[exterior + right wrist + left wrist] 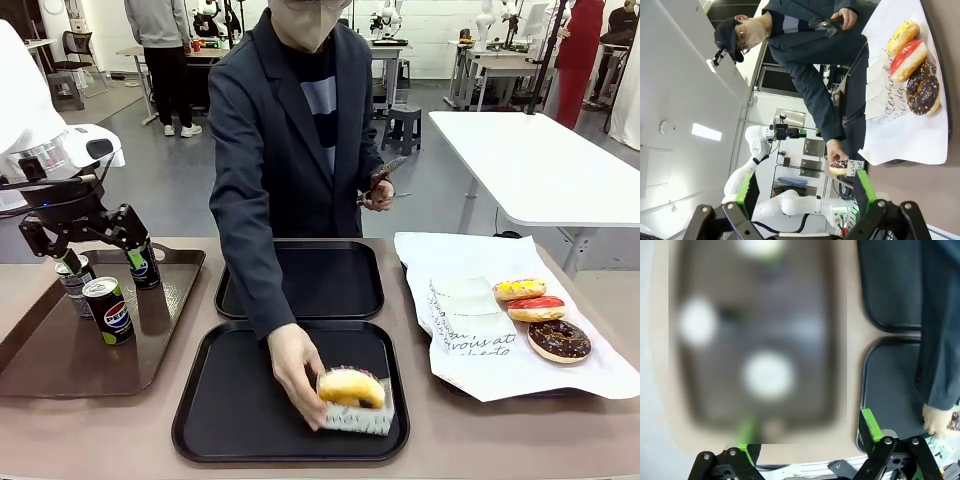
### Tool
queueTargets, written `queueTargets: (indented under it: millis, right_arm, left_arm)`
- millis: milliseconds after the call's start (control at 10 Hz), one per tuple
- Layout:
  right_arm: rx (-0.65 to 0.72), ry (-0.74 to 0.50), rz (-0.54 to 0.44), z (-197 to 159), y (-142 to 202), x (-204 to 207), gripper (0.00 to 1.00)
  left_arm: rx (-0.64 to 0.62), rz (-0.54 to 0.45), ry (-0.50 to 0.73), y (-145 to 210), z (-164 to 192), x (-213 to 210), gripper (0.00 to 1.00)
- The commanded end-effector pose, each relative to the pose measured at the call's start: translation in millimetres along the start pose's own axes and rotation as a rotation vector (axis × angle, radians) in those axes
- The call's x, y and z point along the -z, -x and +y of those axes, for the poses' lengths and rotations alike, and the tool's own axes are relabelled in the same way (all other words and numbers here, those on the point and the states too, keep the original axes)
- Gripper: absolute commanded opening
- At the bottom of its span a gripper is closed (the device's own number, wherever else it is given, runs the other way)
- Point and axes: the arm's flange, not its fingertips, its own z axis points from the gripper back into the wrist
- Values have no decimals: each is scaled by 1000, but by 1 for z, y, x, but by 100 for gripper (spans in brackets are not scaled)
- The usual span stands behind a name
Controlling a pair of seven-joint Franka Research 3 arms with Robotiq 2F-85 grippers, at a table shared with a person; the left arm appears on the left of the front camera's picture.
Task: Set up donuts and drinks on trays.
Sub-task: Pick up one Pepsi coke and place it on the Flat Tray.
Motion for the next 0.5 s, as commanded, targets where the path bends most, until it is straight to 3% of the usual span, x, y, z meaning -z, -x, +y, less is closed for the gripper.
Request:
queueTargets:
  millis: [0,400]
  right_arm:
    - [-24,-20,-18,0,-1,2,100]
    - [-24,-20,-18,0,-1,2,100]
  left_arm:
    - [-23,19,0,-27,6,22,100]
    - [-32,47,-73,-46,9,55,100]
